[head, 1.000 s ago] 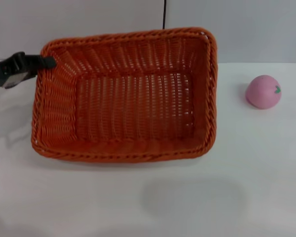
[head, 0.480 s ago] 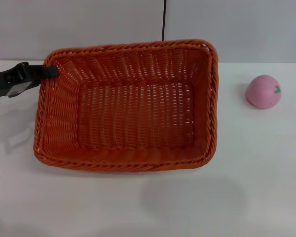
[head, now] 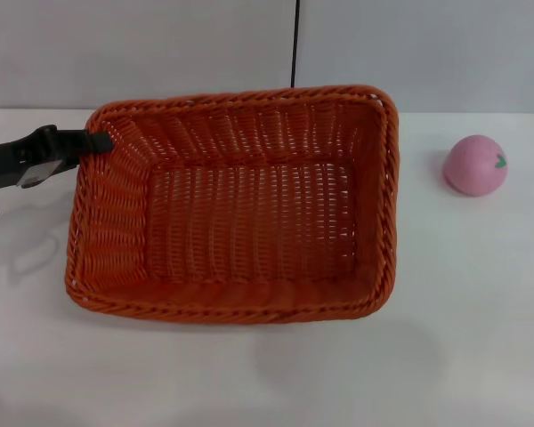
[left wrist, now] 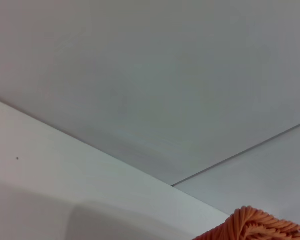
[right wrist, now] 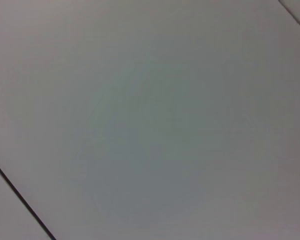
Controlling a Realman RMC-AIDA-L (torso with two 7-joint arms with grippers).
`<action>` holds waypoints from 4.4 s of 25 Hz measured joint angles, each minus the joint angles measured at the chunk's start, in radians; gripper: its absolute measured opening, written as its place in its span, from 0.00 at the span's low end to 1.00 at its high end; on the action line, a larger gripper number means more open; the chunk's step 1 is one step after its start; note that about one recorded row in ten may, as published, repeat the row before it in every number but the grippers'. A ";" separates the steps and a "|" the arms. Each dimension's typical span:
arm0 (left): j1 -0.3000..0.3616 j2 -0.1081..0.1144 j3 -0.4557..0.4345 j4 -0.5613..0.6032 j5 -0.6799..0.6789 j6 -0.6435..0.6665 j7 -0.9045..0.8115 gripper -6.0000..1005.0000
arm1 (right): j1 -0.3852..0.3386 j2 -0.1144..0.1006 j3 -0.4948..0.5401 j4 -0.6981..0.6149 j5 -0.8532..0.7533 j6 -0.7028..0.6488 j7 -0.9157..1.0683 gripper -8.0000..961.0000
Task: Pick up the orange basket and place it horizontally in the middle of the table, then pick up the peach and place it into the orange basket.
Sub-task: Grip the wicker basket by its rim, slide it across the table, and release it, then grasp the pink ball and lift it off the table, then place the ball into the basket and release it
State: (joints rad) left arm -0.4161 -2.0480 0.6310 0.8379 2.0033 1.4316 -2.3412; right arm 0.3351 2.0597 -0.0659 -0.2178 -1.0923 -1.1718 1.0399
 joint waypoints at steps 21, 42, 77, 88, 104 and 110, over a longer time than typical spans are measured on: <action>-0.017 0.068 -0.064 -0.003 -0.222 0.032 0.231 0.60 | -0.032 -0.022 -0.235 -0.094 -0.002 -0.067 0.045 0.77; -0.061 -0.014 -0.030 -0.125 -0.665 0.239 0.852 0.60 | 0.290 -0.271 -0.432 -0.456 -1.237 -0.407 0.915 0.76; -0.094 -0.015 -0.027 -0.251 -0.732 0.290 0.937 0.60 | 0.428 -0.122 -0.627 -0.355 -1.405 0.008 0.902 0.69; -0.097 -0.014 -0.019 -0.254 -0.730 0.287 0.940 0.60 | 0.368 -0.094 -0.613 -0.498 -1.337 -0.064 0.893 0.39; -0.098 -0.014 0.008 -0.253 -0.730 0.285 0.934 0.60 | 0.281 -0.043 -0.714 -0.852 -0.896 -0.350 0.871 0.24; -0.097 -0.015 0.011 -0.253 -0.731 0.286 0.933 0.60 | 0.368 -0.040 -0.847 -0.720 -0.903 -0.339 0.834 0.22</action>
State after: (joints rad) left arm -0.5128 -2.0633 0.6417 0.5845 1.2725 1.7172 -1.4084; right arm 0.7033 2.0193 -0.9132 -0.9380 -1.9955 -1.5109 1.8739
